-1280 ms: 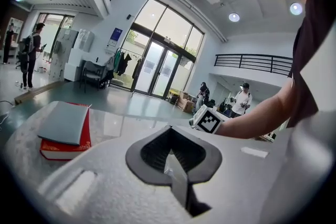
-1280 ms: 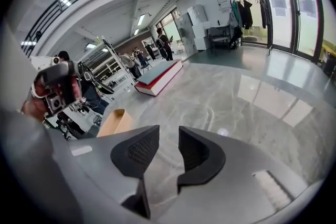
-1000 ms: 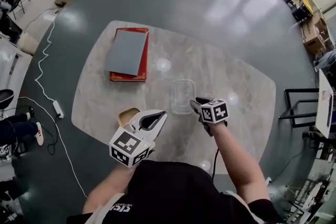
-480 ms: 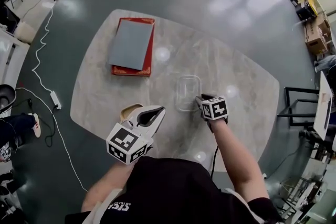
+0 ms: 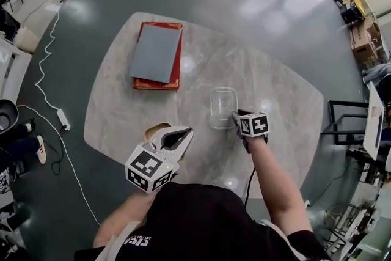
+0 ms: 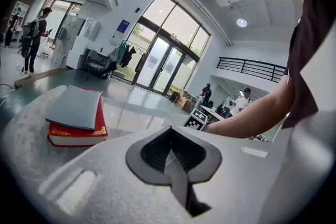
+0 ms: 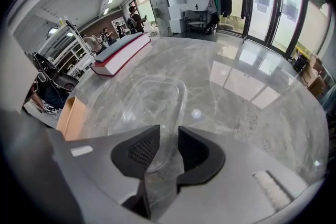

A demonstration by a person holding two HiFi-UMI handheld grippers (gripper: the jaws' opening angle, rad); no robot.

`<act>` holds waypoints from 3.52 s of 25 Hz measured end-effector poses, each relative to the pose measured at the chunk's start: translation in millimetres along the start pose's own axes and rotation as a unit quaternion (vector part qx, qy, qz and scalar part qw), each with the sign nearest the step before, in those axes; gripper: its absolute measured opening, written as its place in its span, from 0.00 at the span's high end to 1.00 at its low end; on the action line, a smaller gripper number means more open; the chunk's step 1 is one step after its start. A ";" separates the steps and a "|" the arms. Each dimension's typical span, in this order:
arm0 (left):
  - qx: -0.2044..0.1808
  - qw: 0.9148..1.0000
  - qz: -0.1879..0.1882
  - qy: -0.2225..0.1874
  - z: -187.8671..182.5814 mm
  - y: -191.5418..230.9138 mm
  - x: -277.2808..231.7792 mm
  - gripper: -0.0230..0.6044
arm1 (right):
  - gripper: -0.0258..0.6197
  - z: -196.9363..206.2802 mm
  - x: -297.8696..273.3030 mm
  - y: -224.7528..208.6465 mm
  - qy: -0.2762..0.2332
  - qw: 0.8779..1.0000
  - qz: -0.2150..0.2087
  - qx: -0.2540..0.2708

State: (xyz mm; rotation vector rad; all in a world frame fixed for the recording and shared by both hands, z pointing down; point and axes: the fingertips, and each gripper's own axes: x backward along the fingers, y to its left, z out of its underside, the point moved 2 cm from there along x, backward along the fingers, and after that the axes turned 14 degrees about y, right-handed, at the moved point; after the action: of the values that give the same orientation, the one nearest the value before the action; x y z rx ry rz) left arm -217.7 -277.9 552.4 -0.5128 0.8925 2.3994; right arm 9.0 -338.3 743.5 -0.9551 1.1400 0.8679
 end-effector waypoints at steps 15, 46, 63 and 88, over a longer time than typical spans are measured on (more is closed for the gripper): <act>-0.002 1.000 0.017 0.000 4.2 -13.8 8.8 0.96 | 0.94 20.1 -5.0 20.7 0.010 1.000 -0.009 0.028; -0.109 0.991 -0.065 -0.039 -62.7 -172.6 -23.5 0.96 | 0.94 114.0 252.1 -28.0 -0.310 0.932 -0.187 0.007; -0.167 0.979 -0.066 -0.093 -115.7 -210.3 9.5 0.96 | 0.94 111.7 412.1 -4.2 -0.504 0.836 -0.211 0.053; -0.186 0.971 -0.102 -0.106 -128.3 -199.4 25.6 0.96 | 0.94 121.0 449.9 -6.3 -0.563 0.808 -0.160 0.066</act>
State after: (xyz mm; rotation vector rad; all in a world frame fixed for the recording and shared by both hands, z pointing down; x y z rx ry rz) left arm -99.3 -228.4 351.4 -0.4487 0.2809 2.3784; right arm 146.7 -193.6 322.5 -0.3358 -0.0073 0.8449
